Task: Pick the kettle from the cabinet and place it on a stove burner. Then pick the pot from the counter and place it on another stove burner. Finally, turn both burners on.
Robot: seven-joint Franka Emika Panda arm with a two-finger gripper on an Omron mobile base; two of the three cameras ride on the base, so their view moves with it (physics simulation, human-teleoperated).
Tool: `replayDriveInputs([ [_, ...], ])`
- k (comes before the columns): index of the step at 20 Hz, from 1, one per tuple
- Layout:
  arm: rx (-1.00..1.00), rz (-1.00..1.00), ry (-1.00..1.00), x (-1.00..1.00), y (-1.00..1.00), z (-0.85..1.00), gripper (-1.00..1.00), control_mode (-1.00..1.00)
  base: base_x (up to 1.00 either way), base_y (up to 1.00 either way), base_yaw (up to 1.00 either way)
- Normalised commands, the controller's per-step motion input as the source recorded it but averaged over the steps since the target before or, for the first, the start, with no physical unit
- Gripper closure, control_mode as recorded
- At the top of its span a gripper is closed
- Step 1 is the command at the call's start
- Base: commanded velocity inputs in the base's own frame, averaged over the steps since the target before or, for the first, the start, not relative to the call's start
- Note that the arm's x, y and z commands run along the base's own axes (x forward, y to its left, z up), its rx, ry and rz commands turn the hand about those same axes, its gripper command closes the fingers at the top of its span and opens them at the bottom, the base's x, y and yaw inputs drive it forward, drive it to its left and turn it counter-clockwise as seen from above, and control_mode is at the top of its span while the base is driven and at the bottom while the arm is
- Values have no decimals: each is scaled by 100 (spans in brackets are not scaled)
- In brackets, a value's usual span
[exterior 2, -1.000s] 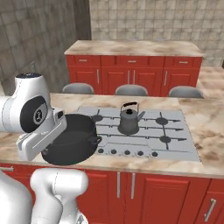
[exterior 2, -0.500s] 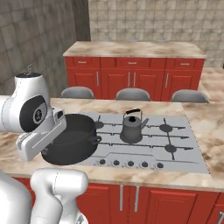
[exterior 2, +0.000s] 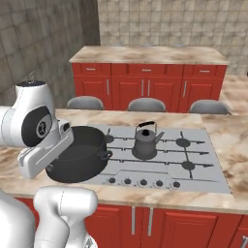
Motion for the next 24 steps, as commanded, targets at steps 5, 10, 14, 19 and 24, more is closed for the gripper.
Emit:
replayDriveInputs([
  [5, 0, 0, 0, 0, 0, 0, 100, 100, 0, -42, 0],
  [10, 0, 0, 0, 0, 0, 0, 100, 100, 0, -40, 0],
  [14, 0, 0, 0, 0, 0, 0, 100, 100, 4, -27, 0],
  [19, 0, 0, 0, 0, 0, 0, 100, 100, 16, -20, 0],
  [24, 0, 0, 0, 0, 0, 0, 100, 100, 24, -21, 0],
])
